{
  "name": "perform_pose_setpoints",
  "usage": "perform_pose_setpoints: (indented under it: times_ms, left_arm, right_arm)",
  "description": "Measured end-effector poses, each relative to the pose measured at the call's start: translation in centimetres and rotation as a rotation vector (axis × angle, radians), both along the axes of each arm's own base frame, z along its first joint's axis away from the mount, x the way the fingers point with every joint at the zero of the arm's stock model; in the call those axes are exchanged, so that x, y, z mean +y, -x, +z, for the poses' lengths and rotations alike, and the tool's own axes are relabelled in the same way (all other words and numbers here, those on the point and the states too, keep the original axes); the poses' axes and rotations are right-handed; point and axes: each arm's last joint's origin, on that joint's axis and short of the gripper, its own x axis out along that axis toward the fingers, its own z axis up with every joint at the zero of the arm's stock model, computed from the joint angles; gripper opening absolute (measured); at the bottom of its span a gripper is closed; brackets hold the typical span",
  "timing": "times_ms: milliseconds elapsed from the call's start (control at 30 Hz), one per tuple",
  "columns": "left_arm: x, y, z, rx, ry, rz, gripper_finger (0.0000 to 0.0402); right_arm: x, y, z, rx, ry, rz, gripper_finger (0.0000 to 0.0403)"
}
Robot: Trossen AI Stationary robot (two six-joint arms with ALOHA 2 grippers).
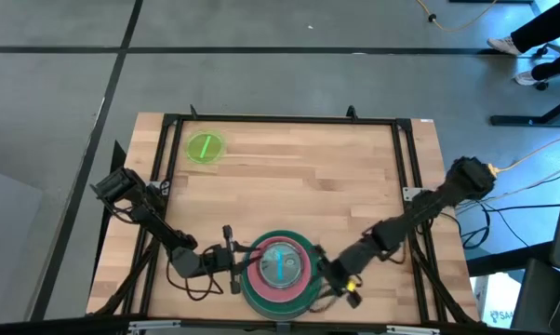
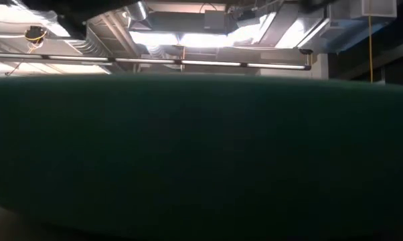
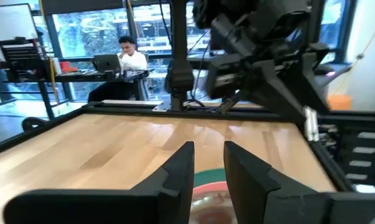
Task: Stack plastic plates
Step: Stack the light green plate on top of the light blue plate
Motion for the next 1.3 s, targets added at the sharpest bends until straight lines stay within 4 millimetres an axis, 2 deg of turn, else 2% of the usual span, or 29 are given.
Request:
perform_pose_setpoints:
  times_ms: [133,233,333,467,667,767,900,1133,1300]
  left_arm:
    - [0.6,-0.9,1.1,0.041,-0.010,0.002,0.0080]
    - [1.9,-1.4,2.5,0.088,0.024,-0.021,0.0080]
    - [4.0,-1.3,4.0,0.160,0.056,0.000,0.0080]
    - [8.0,-0.5,5.3,0.325,0.134,0.097,0.0080]
    - [14.3,0.9,4.8,0.720,0.264,0.250,0.0080]
    - [17.3,2.0,3.7,0.940,0.276,0.355,0.0080]
    - [20.9,2.7,2.6,1.114,0.280,0.448,0.0080]
    - [25.9,3.5,1.1,1.294,0.127,0.433,0.0080]
    - [28.7,4.4,0.2,1.331,0.146,0.466,0.0080]
  right_arm:
    - [-0.2,3.1,-0.1,-0.016,0.018,-0.092,0.0166]
    - [-0.4,5.4,-0.9,-0.029,0.049,-0.194,0.0166]
    - [-0.6,7.2,-1.9,-0.048,0.068,-0.288,0.0166]
    - [-0.8,8.9,-3.6,-0.059,0.071,-0.353,0.0166]
    - [-1.5,10.1,-5.4,-0.066,0.075,-0.402,0.0166]
    - [-1.8,10.3,-5.9,-0.065,0.084,-0.407,0.0166]
    - [-2.2,10.6,-6.6,-0.072,0.124,-0.441,0.0166]
    - [-2.8,10.9,-7.3,-0.074,0.168,-0.467,0.0166]
    - [-3.0,11.1,-7.6,-0.064,0.162,-0.475,0.0166]
